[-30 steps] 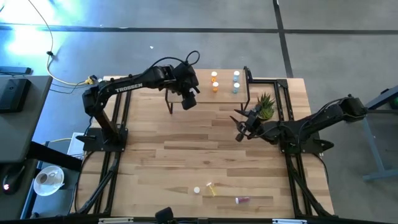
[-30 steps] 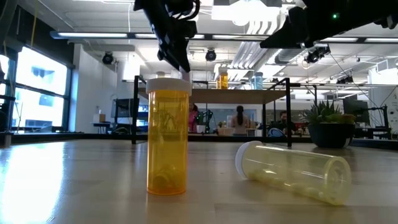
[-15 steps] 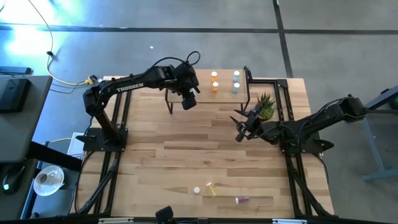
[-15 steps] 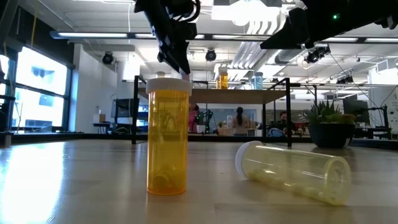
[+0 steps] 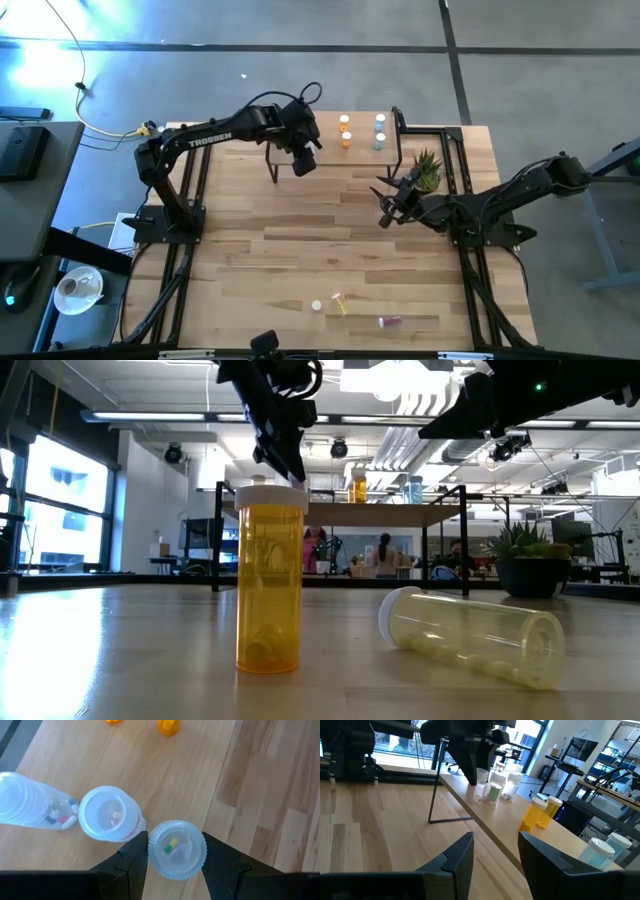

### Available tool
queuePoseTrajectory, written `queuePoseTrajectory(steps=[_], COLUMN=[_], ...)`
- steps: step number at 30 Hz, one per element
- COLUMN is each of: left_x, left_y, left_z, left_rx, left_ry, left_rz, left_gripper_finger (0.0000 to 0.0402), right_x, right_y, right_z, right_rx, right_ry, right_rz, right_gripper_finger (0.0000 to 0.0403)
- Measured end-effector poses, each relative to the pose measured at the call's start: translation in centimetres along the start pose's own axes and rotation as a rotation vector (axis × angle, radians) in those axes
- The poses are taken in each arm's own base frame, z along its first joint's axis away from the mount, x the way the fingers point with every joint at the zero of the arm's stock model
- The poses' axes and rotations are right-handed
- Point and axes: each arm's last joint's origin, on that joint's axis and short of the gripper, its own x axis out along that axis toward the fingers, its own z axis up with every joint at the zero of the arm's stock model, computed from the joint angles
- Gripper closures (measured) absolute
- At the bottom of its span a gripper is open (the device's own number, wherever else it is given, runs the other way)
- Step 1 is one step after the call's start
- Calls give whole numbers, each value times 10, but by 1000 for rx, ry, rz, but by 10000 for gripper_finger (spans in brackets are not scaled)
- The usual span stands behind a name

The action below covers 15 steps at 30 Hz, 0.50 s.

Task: Pick and place medicine bottles onto shelf by color
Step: Put the transparent pill bottle on the shelf aligned with the other transparent pill bottles

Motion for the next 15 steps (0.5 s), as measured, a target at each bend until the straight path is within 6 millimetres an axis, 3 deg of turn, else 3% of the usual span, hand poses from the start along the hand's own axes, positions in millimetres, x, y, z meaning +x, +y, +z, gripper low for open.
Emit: queuePoseTrajectory(steps=[15], left_x=[0], left_y=[1], left_z=[0], left_rx=[1], left_ry=[0], left_rz=[3], left_gripper_finger=[232], right_x=[0], right_y=[0], right_z=[0], right_rx=[-1], right_ry=[0], right_rz=[0], right_gripper_finger=[256])
